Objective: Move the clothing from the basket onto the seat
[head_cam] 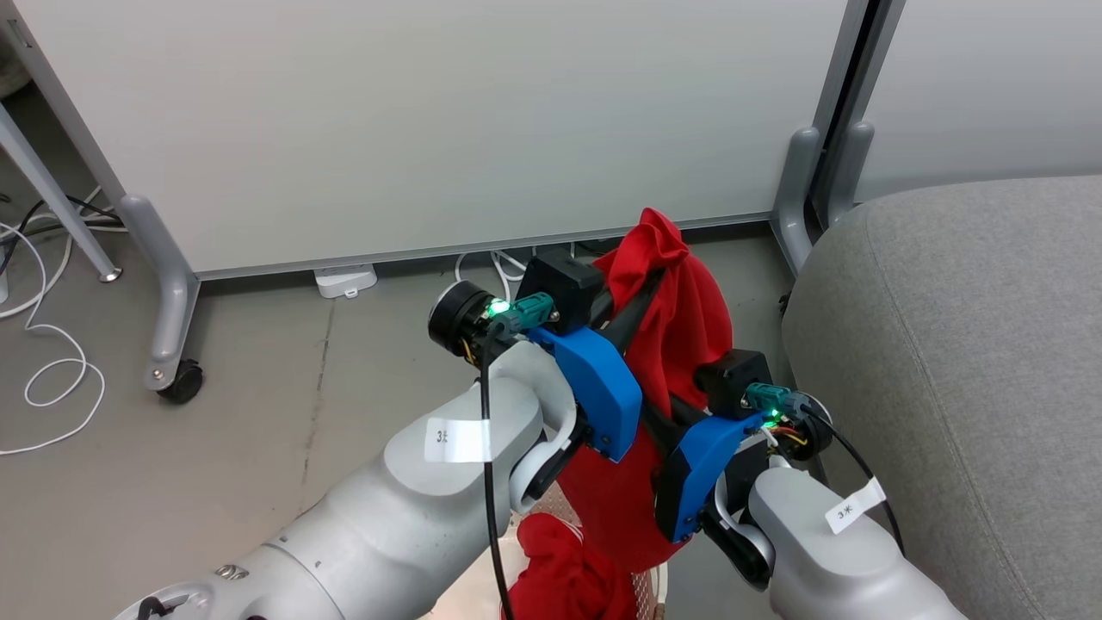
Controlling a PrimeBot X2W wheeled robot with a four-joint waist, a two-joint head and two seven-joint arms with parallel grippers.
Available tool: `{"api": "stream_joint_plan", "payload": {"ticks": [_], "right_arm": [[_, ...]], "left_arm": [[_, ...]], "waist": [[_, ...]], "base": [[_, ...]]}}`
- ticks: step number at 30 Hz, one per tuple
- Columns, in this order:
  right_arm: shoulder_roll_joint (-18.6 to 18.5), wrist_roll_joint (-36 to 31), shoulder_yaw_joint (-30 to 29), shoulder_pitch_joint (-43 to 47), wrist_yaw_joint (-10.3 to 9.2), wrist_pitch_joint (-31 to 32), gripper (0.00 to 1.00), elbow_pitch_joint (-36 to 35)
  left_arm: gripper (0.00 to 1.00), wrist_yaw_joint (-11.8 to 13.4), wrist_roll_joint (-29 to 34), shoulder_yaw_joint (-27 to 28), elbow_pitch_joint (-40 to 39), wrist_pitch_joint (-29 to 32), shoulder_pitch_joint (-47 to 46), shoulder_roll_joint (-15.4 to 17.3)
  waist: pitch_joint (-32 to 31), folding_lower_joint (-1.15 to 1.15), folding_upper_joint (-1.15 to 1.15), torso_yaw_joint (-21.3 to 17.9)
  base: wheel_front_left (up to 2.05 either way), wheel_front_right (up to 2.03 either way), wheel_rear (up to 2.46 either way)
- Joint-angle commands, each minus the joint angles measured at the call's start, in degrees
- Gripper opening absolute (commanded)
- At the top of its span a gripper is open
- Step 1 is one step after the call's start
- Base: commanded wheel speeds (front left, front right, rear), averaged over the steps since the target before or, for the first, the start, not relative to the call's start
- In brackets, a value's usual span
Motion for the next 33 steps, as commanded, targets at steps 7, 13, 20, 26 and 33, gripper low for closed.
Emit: {"api": "stream_joint_plan", "payload": {"ticks": [7, 13, 20, 26, 33], "right_arm": [[-0.16, 2.57, 1.98, -1.32, 0.01, -1.40, 0.00, 1.61], [-0.16, 3.76, 3.16, -1.84, 0.01, -1.81, 0.00, 2.43], [-0.16, 4.73, 4.02, -2.05, 0.01, -2.11, 0.00, 2.96], [-0.16, 4.98, 4.27, -2.09, 0.01, -2.19, 0.00, 2.99], [-0.16, 3.92, 3.28, -2.46, 0.01, -2.20, 0.00, 2.26]], "left_arm": [[0.00, 0.34, -1.27, -0.36, 1.12, -0.58, -0.44, 0.02], [0.00, 0.10, -1.36, -0.54, 1.54, -0.70, -0.11, 0.03], [0.21, -0.27, -1.66, -0.79, 2.00, -0.80, 0.24, 0.02], [1.00, 0.36, -1.86, -0.18, 2.13, -0.93, 0.76, 0.02], [1.00, 1.60, 3.66, 6.31, -0.19, -0.95, 3.96, 0.95]], "waist": [[-0.34, 0.00, 0.00, -0.62], [-0.65, 0.00, 0.00, -0.89], [-0.85, 0.00, 0.00, -0.95], [-0.74, 0.00, 0.00, -1.08], [-0.36, 0.00, 0.00, -1.27]], "base": [[0.00, 0.00, 0.00], [0.00, 0.00, 0.00], [0.00, 0.00, 0.00], [0.00, 0.00, 0.00], [0.00, 0.00, 0.00]]}}
